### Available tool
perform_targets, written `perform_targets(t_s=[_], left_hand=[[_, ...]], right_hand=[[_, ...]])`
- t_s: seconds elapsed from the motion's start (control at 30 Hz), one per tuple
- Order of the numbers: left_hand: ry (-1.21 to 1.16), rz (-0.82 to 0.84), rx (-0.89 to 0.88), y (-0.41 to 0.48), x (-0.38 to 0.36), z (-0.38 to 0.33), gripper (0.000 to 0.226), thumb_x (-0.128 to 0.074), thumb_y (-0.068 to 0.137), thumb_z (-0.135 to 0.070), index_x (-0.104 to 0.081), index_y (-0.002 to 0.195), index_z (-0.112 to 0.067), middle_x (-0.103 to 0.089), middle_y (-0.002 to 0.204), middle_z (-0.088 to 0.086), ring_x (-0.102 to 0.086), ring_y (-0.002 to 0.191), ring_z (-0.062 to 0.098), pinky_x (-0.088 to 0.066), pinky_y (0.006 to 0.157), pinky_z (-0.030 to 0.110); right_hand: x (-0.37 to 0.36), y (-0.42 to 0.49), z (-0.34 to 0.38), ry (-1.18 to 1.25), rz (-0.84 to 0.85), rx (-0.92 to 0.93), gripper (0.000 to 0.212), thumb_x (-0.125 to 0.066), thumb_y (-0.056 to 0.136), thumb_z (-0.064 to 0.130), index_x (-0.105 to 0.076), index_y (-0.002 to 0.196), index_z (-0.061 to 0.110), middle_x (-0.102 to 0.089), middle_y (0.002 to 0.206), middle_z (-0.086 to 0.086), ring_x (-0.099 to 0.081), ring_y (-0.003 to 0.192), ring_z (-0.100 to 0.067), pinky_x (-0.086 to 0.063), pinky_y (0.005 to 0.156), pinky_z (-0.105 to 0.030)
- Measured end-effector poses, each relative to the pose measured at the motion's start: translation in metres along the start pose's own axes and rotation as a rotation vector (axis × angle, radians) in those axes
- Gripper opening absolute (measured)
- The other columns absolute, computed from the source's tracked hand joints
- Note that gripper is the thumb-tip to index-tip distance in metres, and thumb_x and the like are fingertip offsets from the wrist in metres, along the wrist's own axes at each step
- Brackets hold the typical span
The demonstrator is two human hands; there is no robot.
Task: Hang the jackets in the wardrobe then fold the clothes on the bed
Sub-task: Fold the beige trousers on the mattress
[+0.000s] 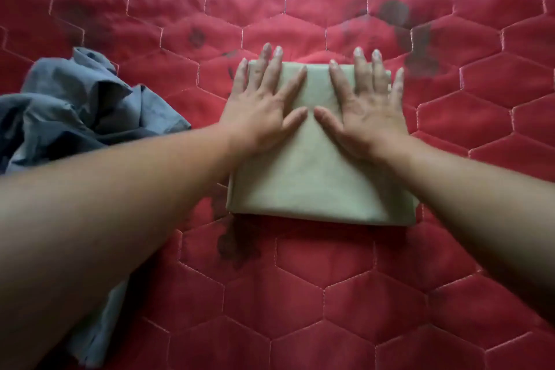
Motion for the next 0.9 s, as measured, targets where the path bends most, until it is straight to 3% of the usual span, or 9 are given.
perform_targets(t_s=[0.13,0.23,0.37,0.53,0.63,0.7,0.8,0.9], left_hand=[[-0.052,-0.02,0.031,0.013,-0.026,0.009,0.075,-0.017,0.091,-0.074,-0.007,0.157,-0.041,-0.013,0.164,0.015,-0.002,0.153,0.033,-0.013,0.12,0.057],[0.0,0.011,0.048,0.022,-0.01,0.01,0.08,-0.02,0.085,-0.08,-0.015,0.154,-0.039,-0.031,0.151,0.015,-0.022,0.144,0.036,-0.027,0.108,0.057],[-0.01,0.159,0.077,0.021,0.016,0.001,0.086,-0.045,0.079,-0.083,-0.032,0.145,-0.028,-0.036,0.14,0.015,-0.034,0.132,0.037,-0.038,0.1,0.057],[-0.089,0.377,0.038,-0.043,0.02,-0.014,0.1,-0.072,0.06,-0.081,-0.042,0.127,-0.013,-0.043,0.128,0.018,-0.044,0.119,0.04,-0.043,0.098,0.05],[-0.098,0.475,-0.033,-0.11,0.011,-0.038,0.091,-0.077,0.057,-0.076,-0.048,0.119,-0.015,-0.047,0.119,0.014,-0.048,0.111,0.035,-0.049,0.093,0.048],[-0.079,0.581,-0.047,-0.149,0.004,-0.049,0.081,-0.078,0.06,-0.072,-0.055,0.114,-0.015,-0.047,0.115,0.011,-0.045,0.111,0.033,-0.049,0.095,0.045],[-0.095,0.744,-0.055,-0.192,0.0,-0.062,0.049,-0.075,0.074,-0.052,-0.058,0.106,-0.019,-0.045,0.111,0.009,-0.044,0.111,0.031,-0.046,0.093,0.039],[-0.177,0.84,-0.071,-0.216,0.009,-0.074,0.029,-0.072,0.08,-0.032,-0.049,0.093,-0.02,-0.063,0.111,0.008,-0.058,0.1,0.028,-0.041,0.074,0.029]], right_hand=[[-0.023,0.013,-0.009,0.095,-0.006,-0.027,0.085,-0.021,0.084,0.086,-0.005,0.157,0.046,-0.002,0.169,-0.006,0.005,0.155,-0.032,0.001,0.119,-0.067],[-0.014,0.017,-0.009,0.088,0.055,-0.034,0.089,-0.021,0.08,0.089,-0.009,0.156,0.044,-0.013,0.167,-0.005,-0.004,0.154,-0.031,-0.004,0.12,-0.065],[0.015,0.008,-0.004,-0.019,0.135,0.001,0.093,-0.027,0.074,0.093,-0.023,0.149,0.038,-0.036,0.148,-0.012,-0.033,0.137,-0.036,-0.031,0.107,-0.059],[0.025,-0.056,0.016,-0.096,0.329,0.083,0.095,-0.053,0.064,0.091,-0.039,0.135,0.029,-0.046,0.129,-0.013,-0.045,0.123,-0.036,-0.036,0.097,-0.057],[0.022,-0.117,0.029,-0.15,0.441,0.184,0.089,-0.055,0.062,0.091,-0.043,0.119,0.024,-0.055,0.12,-0.008,-0.054,0.115,-0.03,-0.035,0.092,-0.052],[0.02,-0.152,0.037,-0.154,0.601,0.208,0.074,-0.06,0.067,0.085,-0.042,0.109,0.027,-0.062,0.118,-0.003,-0.058,0.114,-0.027,-0.033,0.089,-0.049],[0.021,-0.194,0.048,-0.06,0.858,0.185,0.045,-0.071,0.077,0.058,-0.044,0.098,0.029,-0.066,0.118,-0.001,-0.061,0.112,-0.026,-0.037,0.084,-0.043],[0.037,-0.22,0.059,0.079,0.94,0.161,0.039,-0.076,0.079,0.034,-0.043,0.098,0.022,-0.066,0.112,-0.007,-0.06,0.097,-0.026,-0.046,0.077,-0.035]])
Point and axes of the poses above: each hand's wrist, its own y-axis towards the middle knuckle, its own x-axis out of the back of the hand, z = x × y, the point moved 3 cm from there along y, towards the middle knuckle
